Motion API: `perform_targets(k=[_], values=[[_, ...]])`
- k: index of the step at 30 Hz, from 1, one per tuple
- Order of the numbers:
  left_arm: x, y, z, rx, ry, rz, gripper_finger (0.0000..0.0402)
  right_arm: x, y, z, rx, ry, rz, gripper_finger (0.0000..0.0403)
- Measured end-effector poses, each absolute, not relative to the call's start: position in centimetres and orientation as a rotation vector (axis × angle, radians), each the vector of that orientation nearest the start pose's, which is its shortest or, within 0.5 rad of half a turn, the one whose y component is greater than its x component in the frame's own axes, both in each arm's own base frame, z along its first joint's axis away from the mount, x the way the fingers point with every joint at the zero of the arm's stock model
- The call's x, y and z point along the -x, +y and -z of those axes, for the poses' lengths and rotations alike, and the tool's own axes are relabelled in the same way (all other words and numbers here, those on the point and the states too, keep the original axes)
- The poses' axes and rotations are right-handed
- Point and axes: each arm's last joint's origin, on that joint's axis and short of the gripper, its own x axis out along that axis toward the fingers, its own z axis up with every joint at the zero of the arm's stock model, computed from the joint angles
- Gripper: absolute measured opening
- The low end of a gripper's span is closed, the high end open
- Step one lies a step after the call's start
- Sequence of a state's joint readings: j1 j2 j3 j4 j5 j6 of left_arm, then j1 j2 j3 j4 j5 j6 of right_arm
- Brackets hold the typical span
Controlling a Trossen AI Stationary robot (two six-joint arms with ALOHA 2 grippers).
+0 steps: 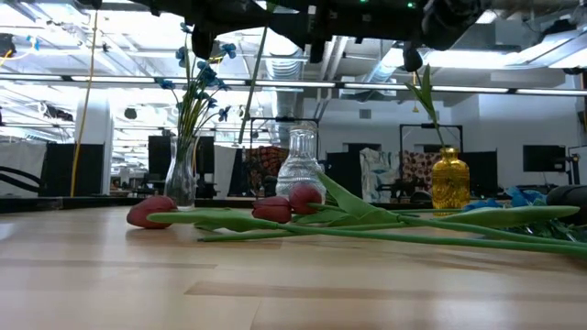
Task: Sort flowers into vase by color
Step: Put the left black flower into the yellow vase
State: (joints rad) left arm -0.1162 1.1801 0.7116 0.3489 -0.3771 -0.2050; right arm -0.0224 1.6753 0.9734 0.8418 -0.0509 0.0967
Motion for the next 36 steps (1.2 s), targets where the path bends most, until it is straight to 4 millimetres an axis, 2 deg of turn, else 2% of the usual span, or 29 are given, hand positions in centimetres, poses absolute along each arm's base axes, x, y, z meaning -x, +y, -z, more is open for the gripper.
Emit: perform_targets(k=[5, 16, 21, 25, 28, 36], values=[[-25.9, -2.0, -27.9, 0.174, 0.092, -0.269, 0.0, -37.0, -0.7, -26.9, -0.091, -0.146, -0.036, 0.022], [-25.9, -2.0, -27.9, 0.175, 0.093, -0.268, 0.0001, -36.9, -0.7, -26.8, -0.093, -0.114, -0.036, 0.0087], [-25.9, -2.1, -27.9, 0.197, 0.094, -0.237, 0.0017, -36.8, -0.7, -26.9, -0.092, -0.108, -0.036, 0.0044], [-25.9, -2.0, -27.9, 0.198, 0.097, -0.237, 0.0046, -36.6, -0.8, -27.2, -0.092, -0.097, -0.033, 0.0038], [-25.9, -2.0, -27.9, 0.2, 0.092, -0.237, 0.0075, -36.1, -1.1, -27.6, -0.092, -0.06, -0.024, 0.005], [-25.8, -2.1, -27.6, 0.249, 0.116, -0.224, 0.0143, -32.3, -1.0, -30.4, -0.022, 0.105, -0.015, 0.0044]])
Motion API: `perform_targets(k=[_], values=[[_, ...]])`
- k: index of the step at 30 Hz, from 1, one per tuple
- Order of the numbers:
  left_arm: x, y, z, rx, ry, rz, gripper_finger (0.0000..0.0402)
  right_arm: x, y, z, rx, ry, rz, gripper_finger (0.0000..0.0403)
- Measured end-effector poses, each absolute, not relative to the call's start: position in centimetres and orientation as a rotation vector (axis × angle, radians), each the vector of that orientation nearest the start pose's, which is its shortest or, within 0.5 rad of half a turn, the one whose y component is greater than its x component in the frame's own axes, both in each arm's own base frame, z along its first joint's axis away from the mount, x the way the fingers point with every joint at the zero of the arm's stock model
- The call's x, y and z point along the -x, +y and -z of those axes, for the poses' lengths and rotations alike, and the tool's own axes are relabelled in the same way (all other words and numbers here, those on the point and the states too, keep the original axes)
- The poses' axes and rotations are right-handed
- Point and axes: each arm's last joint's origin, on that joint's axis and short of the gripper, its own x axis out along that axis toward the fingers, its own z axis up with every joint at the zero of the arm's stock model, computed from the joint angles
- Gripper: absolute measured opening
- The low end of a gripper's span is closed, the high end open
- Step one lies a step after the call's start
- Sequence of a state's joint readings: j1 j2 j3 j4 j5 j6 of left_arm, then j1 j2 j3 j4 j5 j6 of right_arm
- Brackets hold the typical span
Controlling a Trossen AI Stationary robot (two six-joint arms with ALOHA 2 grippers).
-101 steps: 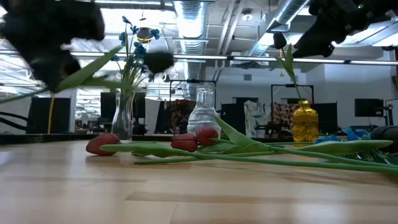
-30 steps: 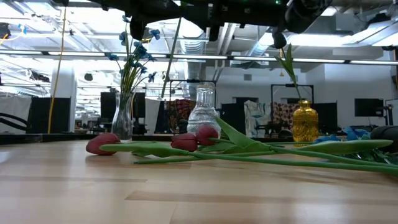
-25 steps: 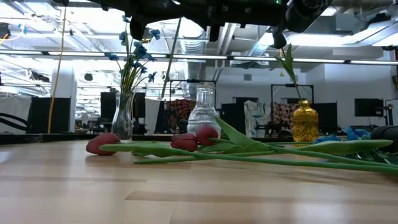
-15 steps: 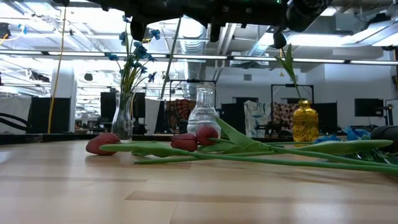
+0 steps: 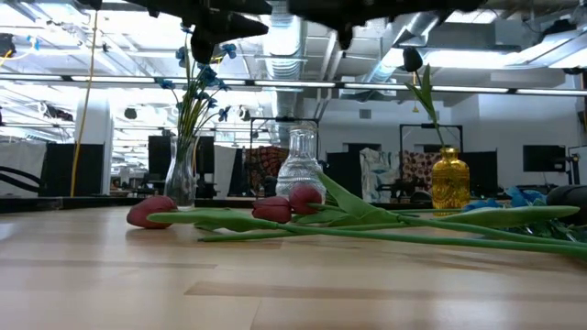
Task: Sort flowers into vase by color
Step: Put the left black flower into the yellow vase
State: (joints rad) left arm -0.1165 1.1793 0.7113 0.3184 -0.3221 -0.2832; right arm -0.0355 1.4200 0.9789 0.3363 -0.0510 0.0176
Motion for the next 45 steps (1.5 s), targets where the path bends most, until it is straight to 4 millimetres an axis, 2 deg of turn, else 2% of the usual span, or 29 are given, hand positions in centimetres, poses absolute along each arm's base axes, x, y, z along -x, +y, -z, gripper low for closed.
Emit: perform_targets(k=[7, 17, 26, 34, 45], values=[[-25.8, -2.1, -27.5, 0.248, 0.127, -0.222, 0.015, -27.6, -1.1, -33.1, 0.007, 0.132, 0.042, 0.0046], [-25.8, -2.1, -27.4, 0.246, 0.138, -0.224, 0.015, -18.9, -1.6, -32.5, 0.033, 0.02, 0.324, 0.0044], [-25.8, -2.1, -27.4, 0.245, 0.138, -0.225, 0.015, -13.6, -2.0, -33.3, 0.096, 0.017, 0.546, 0.0045], [-25.8, -2.1, -27.4, 0.236, 0.139, -0.225, 0.015, -11.5, -2.3, -33.6, 0.189, 0.042, 0.715, 0.0045], [-25.8, -2.1, -27.4, 0.236, 0.139, -0.226, 0.015, -11.2, -2.5, -32.9, 0.246, 0.141, 0.828, 0.0045]])
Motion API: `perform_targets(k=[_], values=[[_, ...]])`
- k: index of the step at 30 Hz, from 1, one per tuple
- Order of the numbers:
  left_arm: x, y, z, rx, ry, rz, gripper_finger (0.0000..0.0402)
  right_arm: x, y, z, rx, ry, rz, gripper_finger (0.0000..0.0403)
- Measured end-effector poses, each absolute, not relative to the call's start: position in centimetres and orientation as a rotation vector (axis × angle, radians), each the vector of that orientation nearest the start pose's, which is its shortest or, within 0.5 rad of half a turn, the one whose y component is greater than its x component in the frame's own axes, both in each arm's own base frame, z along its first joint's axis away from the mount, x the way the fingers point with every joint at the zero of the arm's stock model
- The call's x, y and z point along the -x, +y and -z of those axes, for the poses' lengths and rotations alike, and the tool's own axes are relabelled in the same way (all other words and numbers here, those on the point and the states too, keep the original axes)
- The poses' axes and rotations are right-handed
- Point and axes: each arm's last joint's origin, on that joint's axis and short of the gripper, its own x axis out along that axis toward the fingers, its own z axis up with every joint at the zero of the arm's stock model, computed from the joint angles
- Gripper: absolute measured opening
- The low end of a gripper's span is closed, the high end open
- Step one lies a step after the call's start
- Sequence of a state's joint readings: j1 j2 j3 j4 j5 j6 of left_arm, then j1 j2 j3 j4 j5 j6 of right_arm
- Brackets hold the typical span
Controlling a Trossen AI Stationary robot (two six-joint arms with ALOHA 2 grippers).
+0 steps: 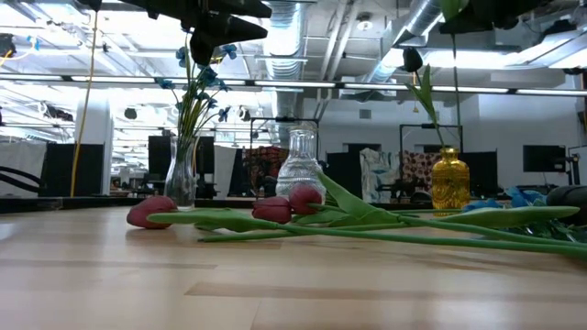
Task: Sort flowers into vase by color
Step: Put the left black flower into the yellow vase
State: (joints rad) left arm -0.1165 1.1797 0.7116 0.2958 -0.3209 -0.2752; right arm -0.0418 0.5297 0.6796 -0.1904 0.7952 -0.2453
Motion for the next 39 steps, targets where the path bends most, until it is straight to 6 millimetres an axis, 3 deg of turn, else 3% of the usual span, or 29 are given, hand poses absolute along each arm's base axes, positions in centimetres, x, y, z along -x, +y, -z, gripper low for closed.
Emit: perform_targets(k=[12, 39], values=[[-25.8, -2.1, -27.4, 0.238, 0.139, -0.226, 0.015, -11.1, -3.4, -32.9, 0.256, 0.157, 0.902, 0.0045], [-25.8, -2.1, -27.4, 0.238, 0.138, -0.226, 0.015, -13.8, -5.7, -32.0, 0.194, 0.201, 0.973, 0.0045]])
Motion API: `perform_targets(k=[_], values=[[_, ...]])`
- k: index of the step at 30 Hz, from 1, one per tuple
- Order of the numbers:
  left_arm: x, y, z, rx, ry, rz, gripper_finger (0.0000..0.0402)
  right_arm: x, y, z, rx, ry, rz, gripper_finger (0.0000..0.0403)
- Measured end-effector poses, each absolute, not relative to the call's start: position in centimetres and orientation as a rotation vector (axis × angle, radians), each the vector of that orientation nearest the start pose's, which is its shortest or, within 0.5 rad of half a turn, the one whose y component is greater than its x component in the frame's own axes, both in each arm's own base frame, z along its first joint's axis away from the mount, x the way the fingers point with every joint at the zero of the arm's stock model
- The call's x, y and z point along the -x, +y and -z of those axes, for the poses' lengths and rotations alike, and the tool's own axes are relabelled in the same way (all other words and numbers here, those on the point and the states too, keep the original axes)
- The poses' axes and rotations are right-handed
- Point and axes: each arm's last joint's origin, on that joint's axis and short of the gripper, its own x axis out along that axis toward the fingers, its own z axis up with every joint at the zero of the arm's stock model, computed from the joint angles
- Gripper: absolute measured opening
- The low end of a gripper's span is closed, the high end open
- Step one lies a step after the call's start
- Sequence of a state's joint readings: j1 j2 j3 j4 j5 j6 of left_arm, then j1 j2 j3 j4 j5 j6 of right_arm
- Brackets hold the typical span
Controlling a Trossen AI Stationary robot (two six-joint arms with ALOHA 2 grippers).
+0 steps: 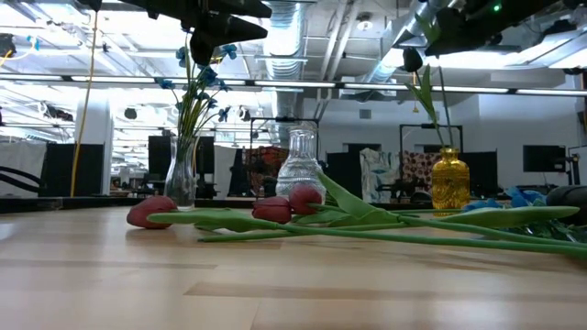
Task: Sort flowers into vase by color
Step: Put the left black flower into the yellow vase
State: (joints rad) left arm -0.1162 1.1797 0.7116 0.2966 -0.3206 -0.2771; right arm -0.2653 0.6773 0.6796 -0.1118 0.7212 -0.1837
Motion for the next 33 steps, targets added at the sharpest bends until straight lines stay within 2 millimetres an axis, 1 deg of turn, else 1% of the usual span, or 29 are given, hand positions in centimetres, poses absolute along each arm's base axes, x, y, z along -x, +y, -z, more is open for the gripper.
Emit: perform_targets(k=[12, 23, 33], values=[[-25.8, -2.1, -27.4, 0.238, 0.139, -0.226, 0.015, -14.1, -5.8, -31.7, 0.164, 0.204, 0.975, 0.0045], [-25.8, -2.1, -27.4, 0.238, 0.139, -0.226, 0.015, -15.4, -6.2, -30.7, 0.184, 0.285, 0.974, 0.0045], [-25.8, -2.1, -27.4, 0.238, 0.139, -0.225, 0.015, -15.2, -6.1, -30.9, 0.184, 0.274, 0.979, 0.0045]])
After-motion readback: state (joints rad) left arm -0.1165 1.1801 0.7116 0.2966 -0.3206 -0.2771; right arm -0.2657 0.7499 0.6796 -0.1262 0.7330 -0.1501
